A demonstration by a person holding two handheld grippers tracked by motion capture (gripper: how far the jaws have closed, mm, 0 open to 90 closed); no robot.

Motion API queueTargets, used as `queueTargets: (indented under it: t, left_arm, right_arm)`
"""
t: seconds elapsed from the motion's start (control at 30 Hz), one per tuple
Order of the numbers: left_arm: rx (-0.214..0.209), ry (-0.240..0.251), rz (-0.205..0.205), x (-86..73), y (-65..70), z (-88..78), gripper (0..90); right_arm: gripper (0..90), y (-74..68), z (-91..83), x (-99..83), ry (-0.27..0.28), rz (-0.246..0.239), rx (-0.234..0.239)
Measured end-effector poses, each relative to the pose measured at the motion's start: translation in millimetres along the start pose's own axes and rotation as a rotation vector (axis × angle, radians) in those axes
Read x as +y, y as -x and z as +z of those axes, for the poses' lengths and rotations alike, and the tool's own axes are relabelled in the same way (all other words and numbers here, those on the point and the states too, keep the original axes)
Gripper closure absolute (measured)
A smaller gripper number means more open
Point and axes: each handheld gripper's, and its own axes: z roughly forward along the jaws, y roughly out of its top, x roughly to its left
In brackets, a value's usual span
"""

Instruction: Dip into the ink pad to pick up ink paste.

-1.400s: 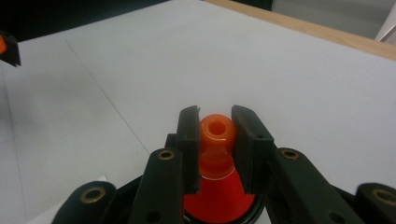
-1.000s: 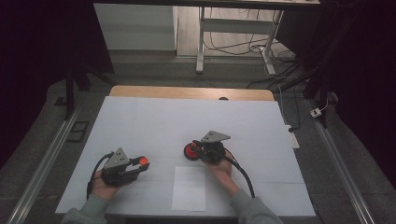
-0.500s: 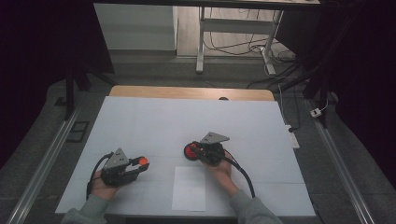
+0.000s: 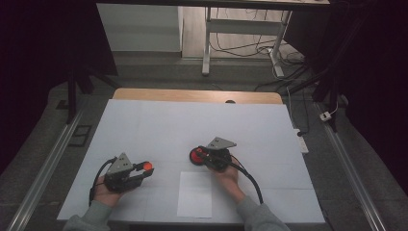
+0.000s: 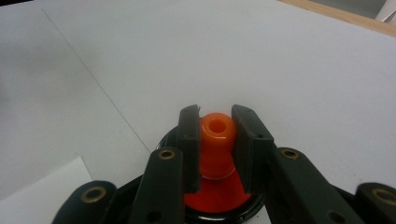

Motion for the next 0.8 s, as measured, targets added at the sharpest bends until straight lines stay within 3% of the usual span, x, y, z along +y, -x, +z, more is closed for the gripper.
queueTargets:
  t: [0.43,0.57,0.67,0.8]
  left_arm:
    - [0.0,0.0,0.0,0.0,0.4,0.1,64.4]
    - [0.002,0.0,-0.001,0.1,-0.3,0.0,64.3]
    - [0.003,0.001,-0.002,0.0,-0.8,0.1,64.3]
    - [0.003,0.0,0.0,-0.1,-0.9,-0.1,64.3]
  right_arm:
    - [73.4,-0.7,0.0,0.0,-0.001,-0.007,-0.005]
    - [73.2,2.3,-0.3,0.6,-0.005,0.024,0.009]
    - [73.0,2.6,-0.7,2.4,-0.015,0.017,0.009]
    - [73.0,10.2,-7.0,4.4,0.03,0.078,0.033]
